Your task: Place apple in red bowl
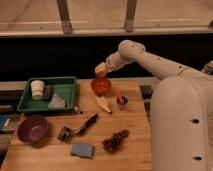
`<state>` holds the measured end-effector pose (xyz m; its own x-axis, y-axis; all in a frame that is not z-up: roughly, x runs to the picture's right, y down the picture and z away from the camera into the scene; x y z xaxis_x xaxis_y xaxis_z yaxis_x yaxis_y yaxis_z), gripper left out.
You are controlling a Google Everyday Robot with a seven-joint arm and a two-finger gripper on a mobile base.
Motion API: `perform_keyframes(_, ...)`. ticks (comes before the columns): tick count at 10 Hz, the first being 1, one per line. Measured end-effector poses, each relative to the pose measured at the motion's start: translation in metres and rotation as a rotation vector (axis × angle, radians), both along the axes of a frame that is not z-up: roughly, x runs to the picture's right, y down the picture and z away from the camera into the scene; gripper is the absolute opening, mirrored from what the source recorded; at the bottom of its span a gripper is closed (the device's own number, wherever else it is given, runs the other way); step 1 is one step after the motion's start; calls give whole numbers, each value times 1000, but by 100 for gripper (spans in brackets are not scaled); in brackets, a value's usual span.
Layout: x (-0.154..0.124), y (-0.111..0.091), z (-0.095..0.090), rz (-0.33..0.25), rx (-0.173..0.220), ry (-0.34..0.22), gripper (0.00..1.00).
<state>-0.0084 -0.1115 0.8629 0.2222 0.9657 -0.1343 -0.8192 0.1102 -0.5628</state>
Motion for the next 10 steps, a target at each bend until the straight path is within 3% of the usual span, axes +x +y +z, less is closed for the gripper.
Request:
perform_keyframes(2,1,0,0,1,0,1,80)
perform_keyframes(10,2,0,0,2,0,1,80)
